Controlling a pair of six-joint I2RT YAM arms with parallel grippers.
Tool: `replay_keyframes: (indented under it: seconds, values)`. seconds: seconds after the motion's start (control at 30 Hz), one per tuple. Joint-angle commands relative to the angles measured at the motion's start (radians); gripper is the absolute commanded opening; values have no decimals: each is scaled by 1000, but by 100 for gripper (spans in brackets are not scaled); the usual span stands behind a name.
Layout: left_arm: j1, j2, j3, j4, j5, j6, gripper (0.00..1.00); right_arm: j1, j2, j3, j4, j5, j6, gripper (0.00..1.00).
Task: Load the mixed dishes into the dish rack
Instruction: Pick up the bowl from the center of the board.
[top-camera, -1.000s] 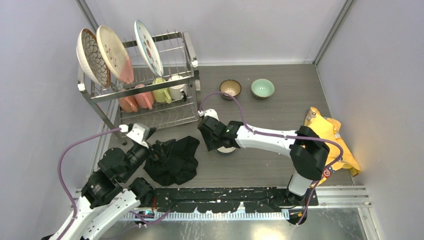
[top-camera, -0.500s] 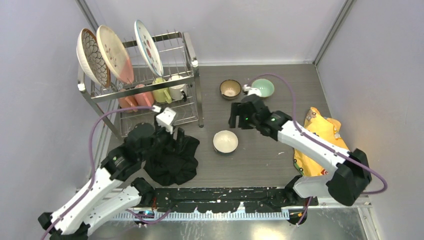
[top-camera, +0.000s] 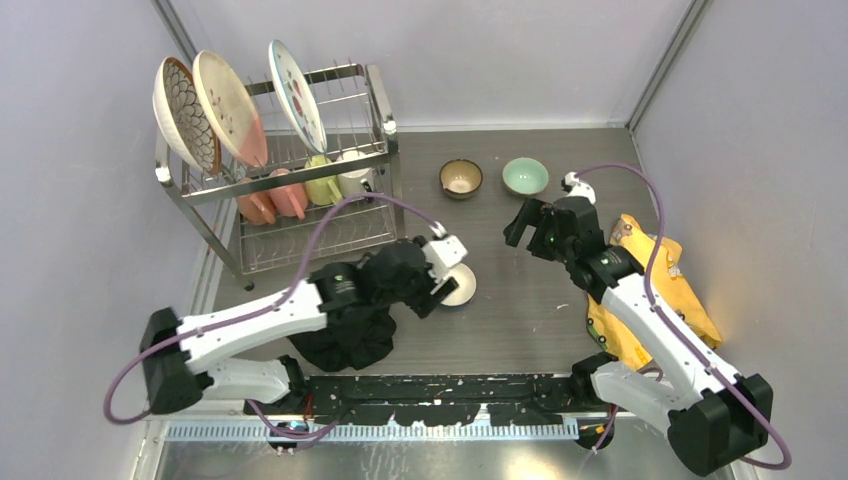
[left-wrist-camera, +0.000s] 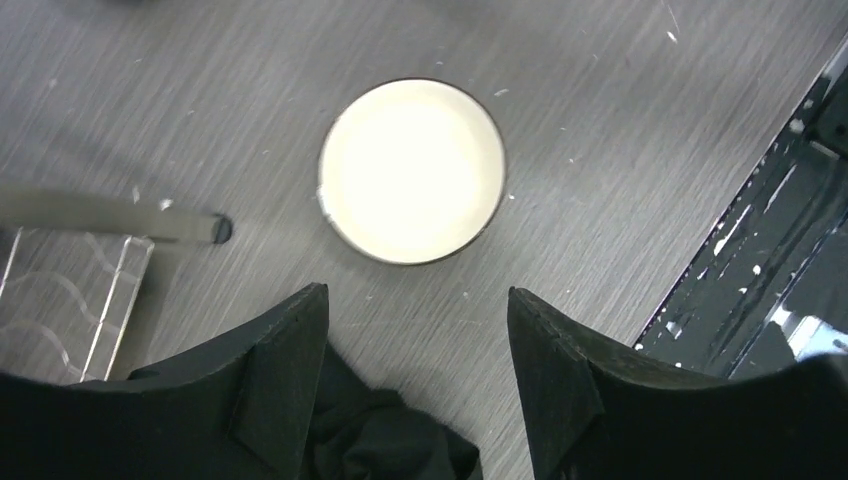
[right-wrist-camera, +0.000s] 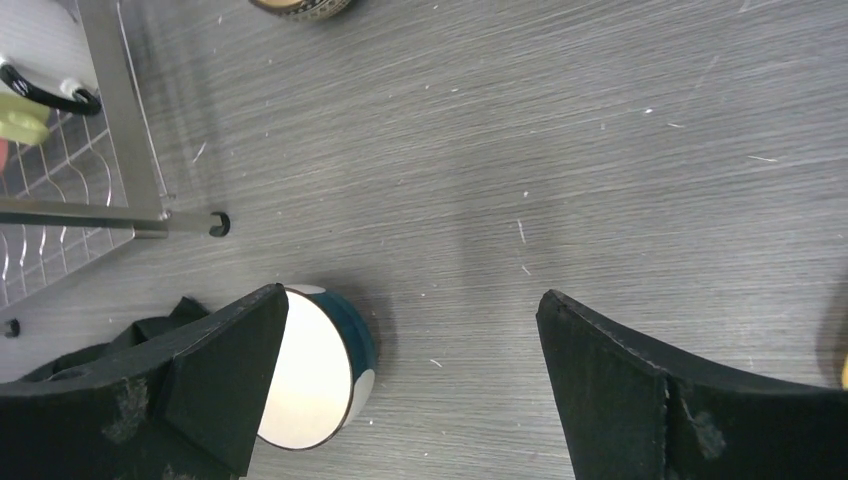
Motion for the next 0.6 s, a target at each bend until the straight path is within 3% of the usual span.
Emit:
replay_keyframes:
  seconds: [0.0,0.27,0.57]
  values:
    - [-97,130,58,95,-120,80,65,-36,-86,-39,65,-48,34,100]
    - [-111,330,76,228,27,55,53,-37,-157,-90,63,-72,39,100]
    - [-113,458,75,281,39,56,48,-39,-211,-113,51,-53,28,100]
